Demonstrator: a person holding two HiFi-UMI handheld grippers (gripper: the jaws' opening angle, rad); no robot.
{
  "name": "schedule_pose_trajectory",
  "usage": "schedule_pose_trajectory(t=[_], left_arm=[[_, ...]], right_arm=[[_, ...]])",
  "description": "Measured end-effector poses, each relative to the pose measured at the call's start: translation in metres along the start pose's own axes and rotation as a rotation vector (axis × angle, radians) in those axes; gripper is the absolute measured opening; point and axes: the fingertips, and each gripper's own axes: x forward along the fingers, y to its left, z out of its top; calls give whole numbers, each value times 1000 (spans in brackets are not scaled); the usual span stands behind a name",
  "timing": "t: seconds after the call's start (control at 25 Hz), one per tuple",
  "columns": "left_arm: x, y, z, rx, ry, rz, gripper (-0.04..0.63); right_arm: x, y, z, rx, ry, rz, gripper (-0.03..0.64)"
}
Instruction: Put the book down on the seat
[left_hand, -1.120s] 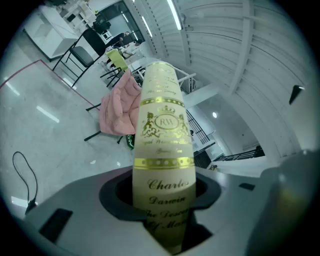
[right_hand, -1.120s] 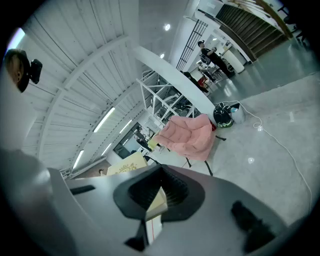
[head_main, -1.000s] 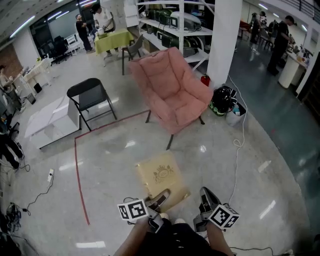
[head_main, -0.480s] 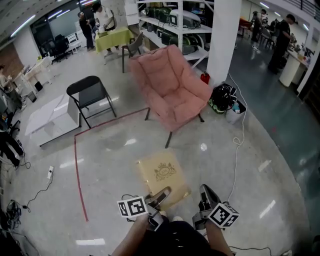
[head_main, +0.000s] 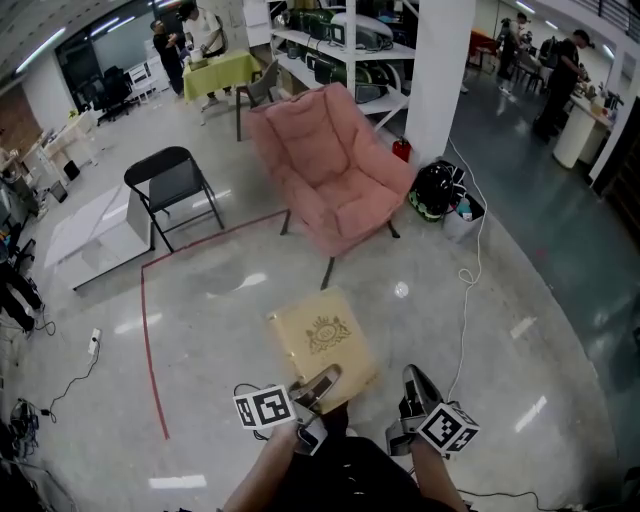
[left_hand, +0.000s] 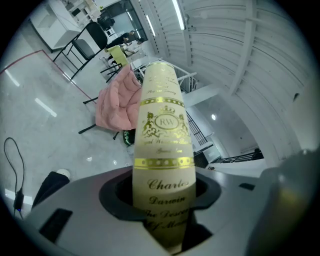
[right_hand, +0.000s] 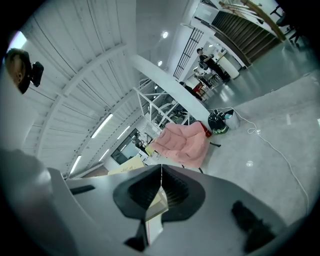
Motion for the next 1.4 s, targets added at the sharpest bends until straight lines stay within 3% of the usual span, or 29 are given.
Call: schedule_pose_trajectory(t=[0.44, 0.88, 1.4], left_arm=[[54, -1, 21, 6, 49, -15, 212], [126, 2, 91, -24, 67, -51, 212], [198, 9, 153, -16, 143, -87, 213]], right_arm=[[35, -30, 28, 54, -17, -20, 12], [114, -34, 94, 29, -51, -25, 12], [192, -46, 143, 17, -82, -62, 12]])
